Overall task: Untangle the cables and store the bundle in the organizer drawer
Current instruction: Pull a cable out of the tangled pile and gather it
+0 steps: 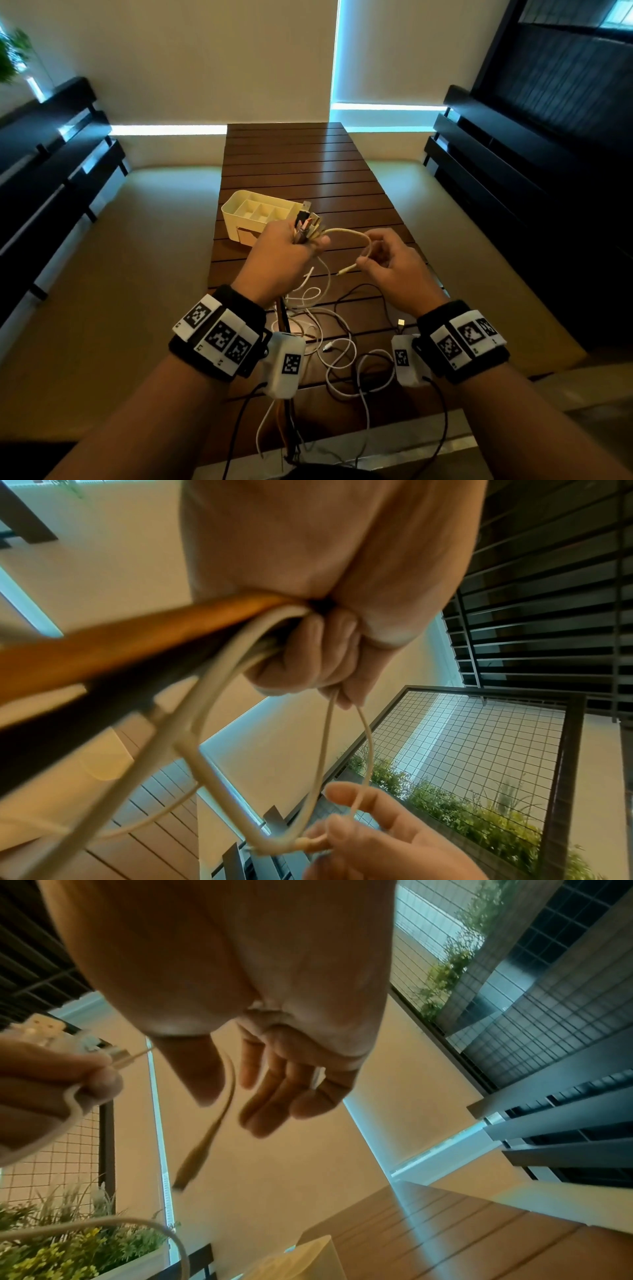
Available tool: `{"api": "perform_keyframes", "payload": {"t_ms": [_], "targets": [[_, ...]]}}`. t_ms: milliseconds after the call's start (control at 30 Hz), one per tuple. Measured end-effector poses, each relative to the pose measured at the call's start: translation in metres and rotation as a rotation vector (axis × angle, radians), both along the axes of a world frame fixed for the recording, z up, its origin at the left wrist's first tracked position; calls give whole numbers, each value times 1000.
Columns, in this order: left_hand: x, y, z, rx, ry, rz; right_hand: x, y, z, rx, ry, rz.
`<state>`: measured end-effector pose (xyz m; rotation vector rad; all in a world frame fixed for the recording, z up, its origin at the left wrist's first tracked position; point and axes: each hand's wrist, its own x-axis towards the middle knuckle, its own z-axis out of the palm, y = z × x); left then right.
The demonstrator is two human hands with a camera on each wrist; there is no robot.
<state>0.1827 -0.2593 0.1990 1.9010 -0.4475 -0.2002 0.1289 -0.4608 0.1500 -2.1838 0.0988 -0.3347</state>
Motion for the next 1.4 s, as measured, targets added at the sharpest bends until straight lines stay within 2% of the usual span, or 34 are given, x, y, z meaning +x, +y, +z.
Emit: {"api": "perform_keyframes", "payload": {"t_ms": [200,333,433,500,600,667,767,833,900,933,1067,1167,1267,1400], "targets": [[-11,-1,0,4,91,-166,-18,16,26,-107,-230,97],[-12,1,-2,-8,115,-175,-28,24,28,-124,-306,100],[-8,7,-6,-46,105,-108,-44,25,26,12,-46,18],[-4,14,-8,-79,118,-76,-57,27,24,124,171,8],[-2,23,-10,-121,152,-76,-72,32,15,244,388,22],[-1,27,-12,-147,159,-84,-81,40,5,199,564,84],[-3,30,-12,-157,159,-106,-94,54,-11,-36,923,302],[-4,33,-13,-150,154,-123,-97,60,-19,-151,1038,401],[-6,36,-16,-141,142,-139,-94,62,-22,-275,960,366],[-7,37,-16,-139,143,-148,-90,62,-22,-268,882,316],[-15,43,-16,-188,180,-181,-71,76,-20,6,462,115],[-22,49,-12,-230,190,-189,-56,91,-21,26,262,159],[-26,58,-9,-253,178,-199,-44,104,-26,13,254,274],[-24,69,-10,-290,220,-186,-41,119,-35,51,277,301]]}}
